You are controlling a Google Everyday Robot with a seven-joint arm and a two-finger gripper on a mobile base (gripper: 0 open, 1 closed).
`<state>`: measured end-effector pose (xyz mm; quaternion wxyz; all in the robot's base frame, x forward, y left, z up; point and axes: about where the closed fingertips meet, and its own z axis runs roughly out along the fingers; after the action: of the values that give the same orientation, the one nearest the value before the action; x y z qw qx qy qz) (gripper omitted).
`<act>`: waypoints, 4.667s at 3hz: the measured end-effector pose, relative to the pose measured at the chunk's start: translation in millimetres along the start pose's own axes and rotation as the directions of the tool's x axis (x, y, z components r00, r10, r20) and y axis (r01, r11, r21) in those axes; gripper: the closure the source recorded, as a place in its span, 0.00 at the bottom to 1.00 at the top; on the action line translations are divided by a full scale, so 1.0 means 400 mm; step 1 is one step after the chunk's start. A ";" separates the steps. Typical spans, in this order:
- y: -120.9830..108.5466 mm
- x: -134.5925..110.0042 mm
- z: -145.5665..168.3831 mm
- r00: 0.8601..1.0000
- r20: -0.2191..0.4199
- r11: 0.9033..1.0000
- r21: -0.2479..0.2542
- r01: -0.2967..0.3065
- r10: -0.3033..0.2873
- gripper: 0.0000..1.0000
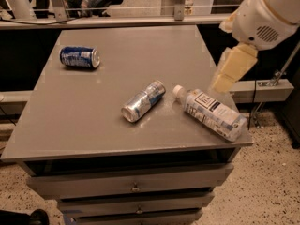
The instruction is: Pick pepsi can
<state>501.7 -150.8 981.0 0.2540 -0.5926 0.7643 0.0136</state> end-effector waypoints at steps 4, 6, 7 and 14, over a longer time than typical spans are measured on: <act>-0.033 -0.231 0.198 0.956 0.271 0.993 -0.038 -0.109 0.116 0.00; -0.139 -0.508 0.393 0.829 0.537 0.987 -0.057 -0.151 0.158 0.00; -0.164 -0.644 0.473 0.766 0.627 0.989 -0.066 -0.132 0.144 0.00; -0.114 -0.834 0.789 0.737 0.669 0.991 -0.134 -0.014 0.101 0.64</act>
Offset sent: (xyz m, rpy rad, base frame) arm 0.0196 0.0399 0.0017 0.1021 -0.0156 0.0058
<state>717.2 237.2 853.8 0.4765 -0.5378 0.6364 0.2806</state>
